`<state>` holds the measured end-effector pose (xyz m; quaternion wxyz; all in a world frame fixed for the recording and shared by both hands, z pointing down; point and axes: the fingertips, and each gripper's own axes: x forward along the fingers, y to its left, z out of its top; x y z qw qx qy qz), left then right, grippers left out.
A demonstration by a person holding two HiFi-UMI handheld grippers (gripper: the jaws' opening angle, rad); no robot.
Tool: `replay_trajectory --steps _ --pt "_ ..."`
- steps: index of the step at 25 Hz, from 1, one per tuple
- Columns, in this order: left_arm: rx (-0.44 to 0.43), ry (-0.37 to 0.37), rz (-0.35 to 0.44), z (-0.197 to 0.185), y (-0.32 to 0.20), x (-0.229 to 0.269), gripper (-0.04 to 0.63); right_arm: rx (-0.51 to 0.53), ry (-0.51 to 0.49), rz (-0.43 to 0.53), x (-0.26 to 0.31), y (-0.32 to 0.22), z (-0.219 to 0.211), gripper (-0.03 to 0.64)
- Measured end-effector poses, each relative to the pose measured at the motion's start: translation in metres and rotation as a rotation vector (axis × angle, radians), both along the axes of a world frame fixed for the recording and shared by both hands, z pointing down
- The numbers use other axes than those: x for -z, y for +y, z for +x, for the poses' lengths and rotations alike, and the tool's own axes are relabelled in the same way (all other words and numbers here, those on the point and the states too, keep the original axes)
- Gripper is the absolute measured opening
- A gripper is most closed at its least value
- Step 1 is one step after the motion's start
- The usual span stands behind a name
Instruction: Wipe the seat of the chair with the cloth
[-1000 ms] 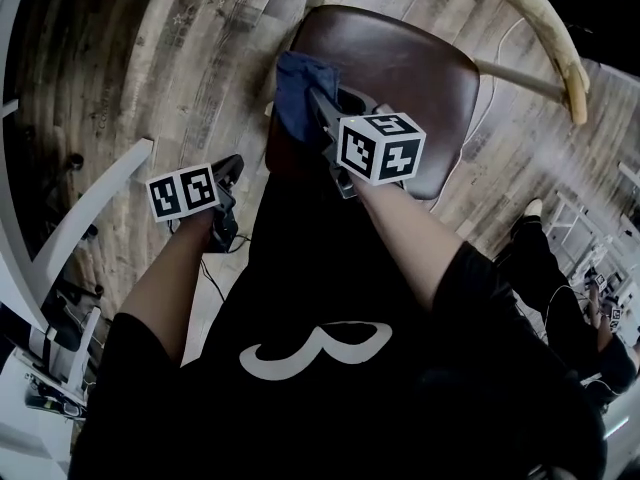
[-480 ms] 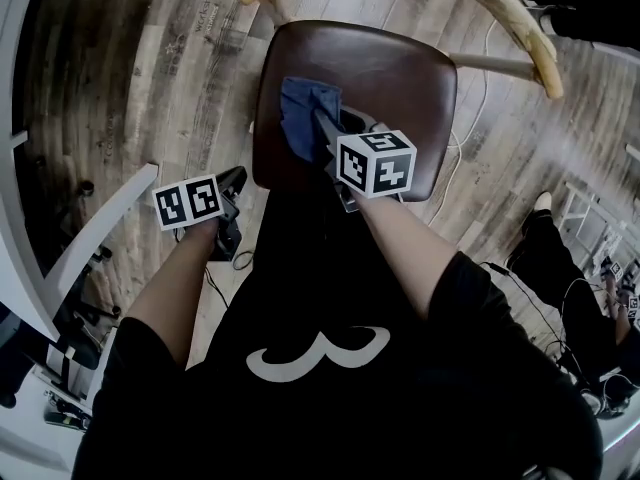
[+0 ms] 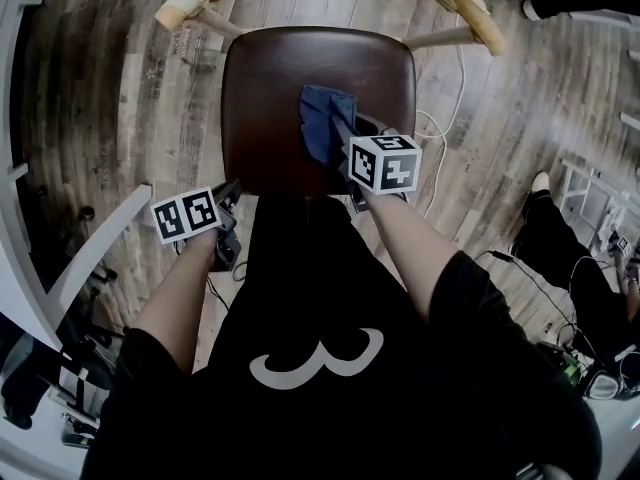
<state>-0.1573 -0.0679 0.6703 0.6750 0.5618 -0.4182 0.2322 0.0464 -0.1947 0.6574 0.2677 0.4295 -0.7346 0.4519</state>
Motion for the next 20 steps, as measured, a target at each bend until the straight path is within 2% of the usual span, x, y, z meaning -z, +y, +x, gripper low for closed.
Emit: replay_trajectory --steps 6,13,20 --pt "-0.046 0.025 0.009 0.037 0.006 0.004 0.012 -0.054 0.045 0.010 0.000 0.000 0.057 0.054" --pt "-0.078 0.004 -0.007 0.051 0.028 -0.001 0.012 -0.160 0.068 0.028 0.000 -0.002 0.115 0.054" --pt "-0.101 -0.010 0.018 0.067 0.038 0.004 0.012 -0.165 0.105 0.034 -0.004 0.009 0.157 0.054"
